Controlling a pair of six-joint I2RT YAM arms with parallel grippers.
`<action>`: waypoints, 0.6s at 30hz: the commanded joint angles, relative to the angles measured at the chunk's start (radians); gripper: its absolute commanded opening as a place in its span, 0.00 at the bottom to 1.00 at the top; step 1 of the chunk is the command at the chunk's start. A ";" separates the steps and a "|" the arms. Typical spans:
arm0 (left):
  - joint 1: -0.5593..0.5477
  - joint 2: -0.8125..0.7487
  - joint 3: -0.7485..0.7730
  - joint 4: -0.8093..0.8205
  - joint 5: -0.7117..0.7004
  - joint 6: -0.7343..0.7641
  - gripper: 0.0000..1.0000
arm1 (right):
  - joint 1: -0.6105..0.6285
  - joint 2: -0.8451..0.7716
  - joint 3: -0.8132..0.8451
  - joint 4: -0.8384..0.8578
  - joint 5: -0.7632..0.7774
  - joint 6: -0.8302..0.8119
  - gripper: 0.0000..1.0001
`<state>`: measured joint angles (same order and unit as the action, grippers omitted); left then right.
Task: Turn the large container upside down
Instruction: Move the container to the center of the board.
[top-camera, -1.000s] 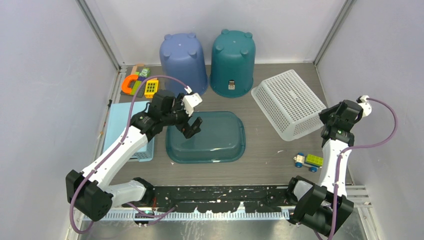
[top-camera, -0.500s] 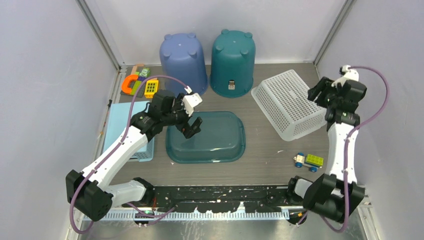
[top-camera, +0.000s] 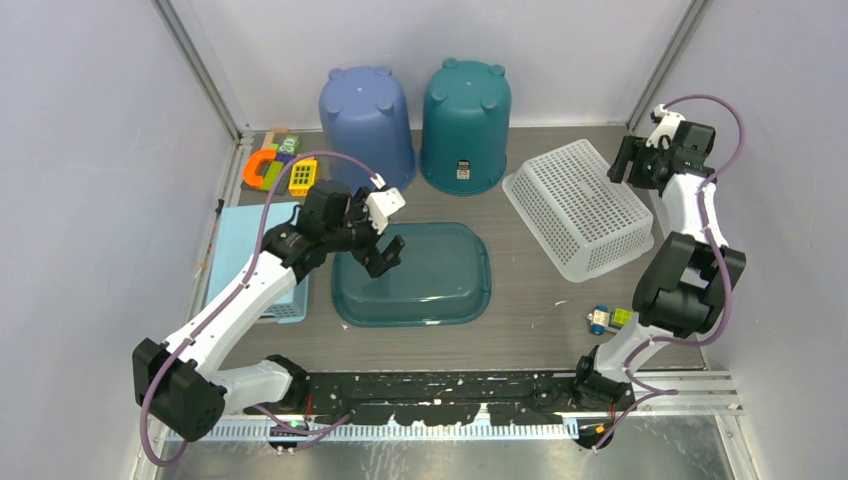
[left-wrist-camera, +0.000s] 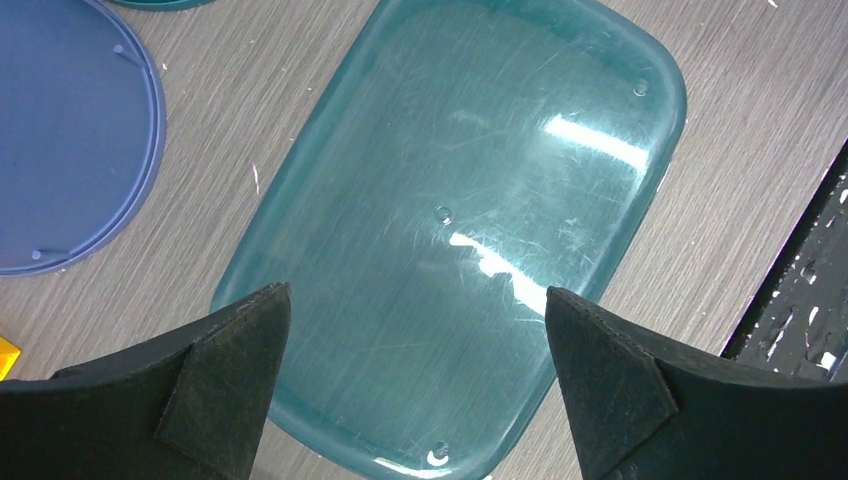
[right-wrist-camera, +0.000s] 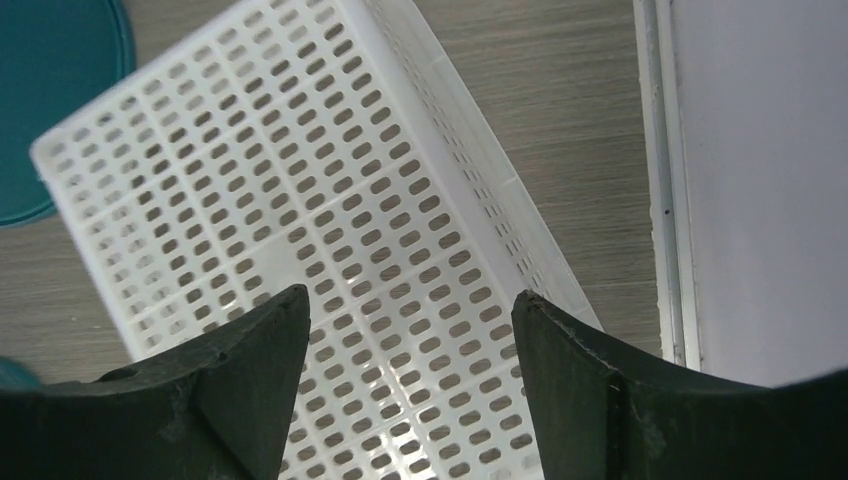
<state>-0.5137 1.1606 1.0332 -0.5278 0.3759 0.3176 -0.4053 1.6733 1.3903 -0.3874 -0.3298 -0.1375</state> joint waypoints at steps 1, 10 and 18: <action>0.007 0.005 -0.009 0.022 -0.004 0.017 1.00 | 0.002 0.070 0.073 -0.047 0.015 -0.031 0.78; 0.007 0.009 -0.011 0.030 -0.005 0.017 1.00 | -0.083 0.077 -0.020 -0.098 -0.079 0.074 0.73; 0.006 0.021 -0.009 0.035 0.000 0.015 1.00 | -0.139 0.004 -0.115 -0.231 -0.186 0.059 0.66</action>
<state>-0.5137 1.1751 1.0252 -0.5274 0.3737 0.3222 -0.5449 1.7527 1.3304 -0.4961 -0.4454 -0.0803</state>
